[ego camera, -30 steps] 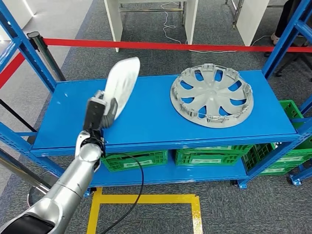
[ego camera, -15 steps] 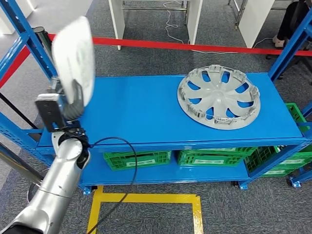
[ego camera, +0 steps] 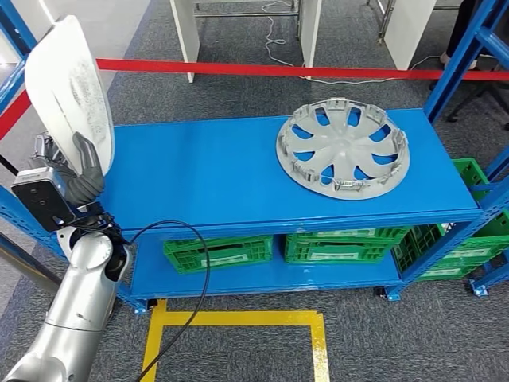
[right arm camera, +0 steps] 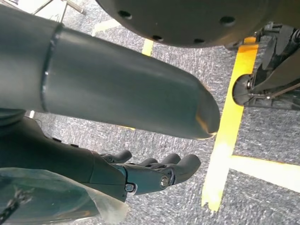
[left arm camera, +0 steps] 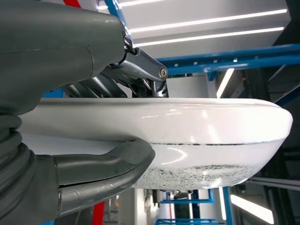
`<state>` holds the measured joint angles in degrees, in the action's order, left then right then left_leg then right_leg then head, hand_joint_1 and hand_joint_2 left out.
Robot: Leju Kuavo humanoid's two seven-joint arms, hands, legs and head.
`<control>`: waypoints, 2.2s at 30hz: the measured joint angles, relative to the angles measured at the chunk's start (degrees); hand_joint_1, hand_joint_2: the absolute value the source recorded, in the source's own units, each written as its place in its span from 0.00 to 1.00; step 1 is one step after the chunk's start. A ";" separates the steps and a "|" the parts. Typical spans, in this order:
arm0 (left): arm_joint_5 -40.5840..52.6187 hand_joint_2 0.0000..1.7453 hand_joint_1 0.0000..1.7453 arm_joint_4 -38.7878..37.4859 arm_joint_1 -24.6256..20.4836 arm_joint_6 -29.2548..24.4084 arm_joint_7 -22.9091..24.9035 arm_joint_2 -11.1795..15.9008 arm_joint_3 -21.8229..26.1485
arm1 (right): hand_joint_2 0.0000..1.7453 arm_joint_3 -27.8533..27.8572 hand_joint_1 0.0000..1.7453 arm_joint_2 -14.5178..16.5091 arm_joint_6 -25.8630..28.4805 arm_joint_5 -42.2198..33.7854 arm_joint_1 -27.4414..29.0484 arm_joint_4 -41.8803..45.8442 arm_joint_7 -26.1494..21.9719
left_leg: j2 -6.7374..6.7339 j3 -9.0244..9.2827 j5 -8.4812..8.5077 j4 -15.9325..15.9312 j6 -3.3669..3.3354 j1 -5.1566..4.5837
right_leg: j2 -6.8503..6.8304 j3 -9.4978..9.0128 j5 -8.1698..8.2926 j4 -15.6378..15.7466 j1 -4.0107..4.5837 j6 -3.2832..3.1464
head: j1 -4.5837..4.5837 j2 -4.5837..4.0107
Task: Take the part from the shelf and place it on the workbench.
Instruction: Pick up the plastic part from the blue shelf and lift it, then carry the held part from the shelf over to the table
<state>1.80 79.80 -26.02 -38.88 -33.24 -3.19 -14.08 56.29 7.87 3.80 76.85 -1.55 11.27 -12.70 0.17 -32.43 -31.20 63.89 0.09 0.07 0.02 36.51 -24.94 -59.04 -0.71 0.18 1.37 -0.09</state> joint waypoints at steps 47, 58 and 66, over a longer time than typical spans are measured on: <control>8.31 1.00 1.00 6.27 5.08 0.00 -2.32 0.24 7.44 | 0.00 0.10 0.00 0.54 -1.67 -1.17 -0.02 0.02 -3.26 | -0.58 -4.06 8.50 -6.92 -1.69 -0.81 | -0.04 -7.21 -5.94 -2.37 0.28 1.80 | 0.54 0.00; 9.04 1.00 1.00 8.72 7.50 -0.01 -3.90 0.36 10.24 | 0.00 0.33 0.00 0.63 -1.63 -0.91 -0.09 0.03 -4.56 | -0.36 -8.72 -1.29 10.83 1.02 -0.01 | -0.41 -5.28 -2.69 3.00 0.68 -0.98 | 0.11 0.00; 9.46 1.00 1.00 10.50 8.12 0.00 -4.51 0.30 11.08 | 0.00 0.61 0.00 0.63 -2.52 -0.90 0.06 0.03 -3.96 | -0.10 3.66 1.91 -7.13 -0.50 -0.37 | -0.23 -0.83 0.27 1.42 0.57 1.01 | 0.17 0.00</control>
<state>11.26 90.30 -17.90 -38.88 -37.75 -2.90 -3.00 56.90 8.50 1.28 75.95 -1.49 11.30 -16.66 0.07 -28.78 -29.29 56.76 -0.41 -0.30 -0.21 35.68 -24.67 -57.62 -0.14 1.19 1.54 -0.09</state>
